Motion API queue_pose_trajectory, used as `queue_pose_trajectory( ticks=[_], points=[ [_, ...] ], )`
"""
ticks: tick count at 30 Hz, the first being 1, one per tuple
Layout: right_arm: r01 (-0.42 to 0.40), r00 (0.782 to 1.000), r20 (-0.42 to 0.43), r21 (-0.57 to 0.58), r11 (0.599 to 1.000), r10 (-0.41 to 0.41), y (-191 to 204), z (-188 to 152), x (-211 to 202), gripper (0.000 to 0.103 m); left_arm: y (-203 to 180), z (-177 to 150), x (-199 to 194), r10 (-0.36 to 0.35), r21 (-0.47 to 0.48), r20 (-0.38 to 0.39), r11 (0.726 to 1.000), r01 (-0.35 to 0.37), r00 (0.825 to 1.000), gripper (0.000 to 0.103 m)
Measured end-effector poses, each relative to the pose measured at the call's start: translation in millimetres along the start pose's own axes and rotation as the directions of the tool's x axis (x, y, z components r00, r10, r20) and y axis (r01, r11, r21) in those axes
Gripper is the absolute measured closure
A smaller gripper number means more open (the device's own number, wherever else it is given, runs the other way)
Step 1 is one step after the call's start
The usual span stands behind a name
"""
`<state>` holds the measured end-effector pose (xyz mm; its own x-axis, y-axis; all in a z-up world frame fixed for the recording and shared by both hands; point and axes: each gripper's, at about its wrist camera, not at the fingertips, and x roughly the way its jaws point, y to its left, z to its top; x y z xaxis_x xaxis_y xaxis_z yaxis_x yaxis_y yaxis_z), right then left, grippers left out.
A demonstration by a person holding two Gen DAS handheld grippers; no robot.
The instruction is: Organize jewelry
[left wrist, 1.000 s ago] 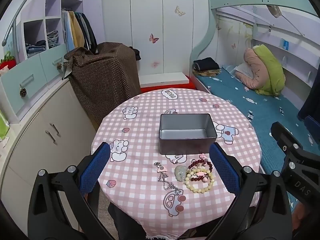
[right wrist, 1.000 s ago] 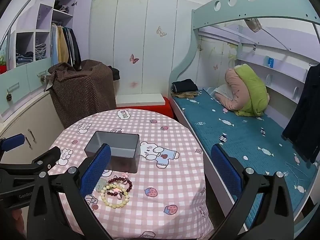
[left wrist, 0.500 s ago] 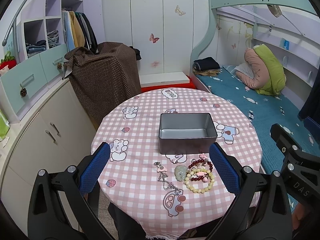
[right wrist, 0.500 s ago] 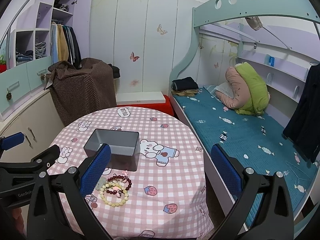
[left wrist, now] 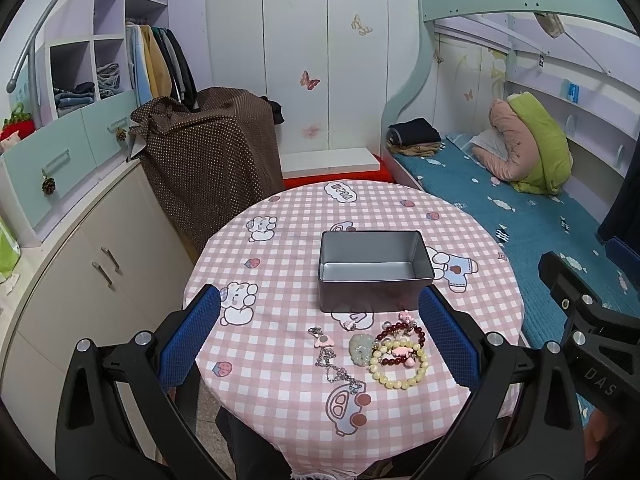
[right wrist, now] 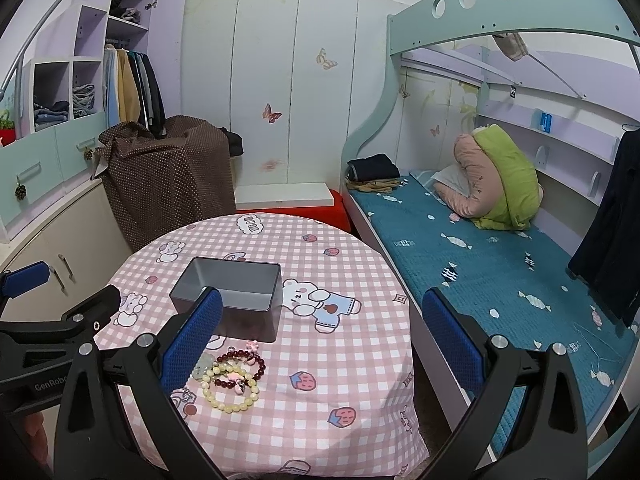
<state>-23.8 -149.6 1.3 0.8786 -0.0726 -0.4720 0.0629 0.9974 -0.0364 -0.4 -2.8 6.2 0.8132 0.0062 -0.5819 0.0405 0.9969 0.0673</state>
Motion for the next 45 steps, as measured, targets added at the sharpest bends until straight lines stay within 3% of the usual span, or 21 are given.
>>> queue_pose_trajectory(
  ticks=[36, 45],
  points=[
    [-0.004, 0.999, -0.032, -0.011, 1.0, 0.004, 4.0, -3.3, 7.5, 0.006, 3.1, -7.9, 9.3, -0.006, -0.003, -0.023, 1.0, 0.006, 1.0, 0.005],
    [-0.012, 0.996, -0.083, -0.022, 1.0, 0.01, 7.5, -8.6, 25.3, 0.006, 8.7, -8.9, 28.4, -0.061, 0.006, -0.069, 0.998, 0.061, 0.996, 0.005]
  ],
)
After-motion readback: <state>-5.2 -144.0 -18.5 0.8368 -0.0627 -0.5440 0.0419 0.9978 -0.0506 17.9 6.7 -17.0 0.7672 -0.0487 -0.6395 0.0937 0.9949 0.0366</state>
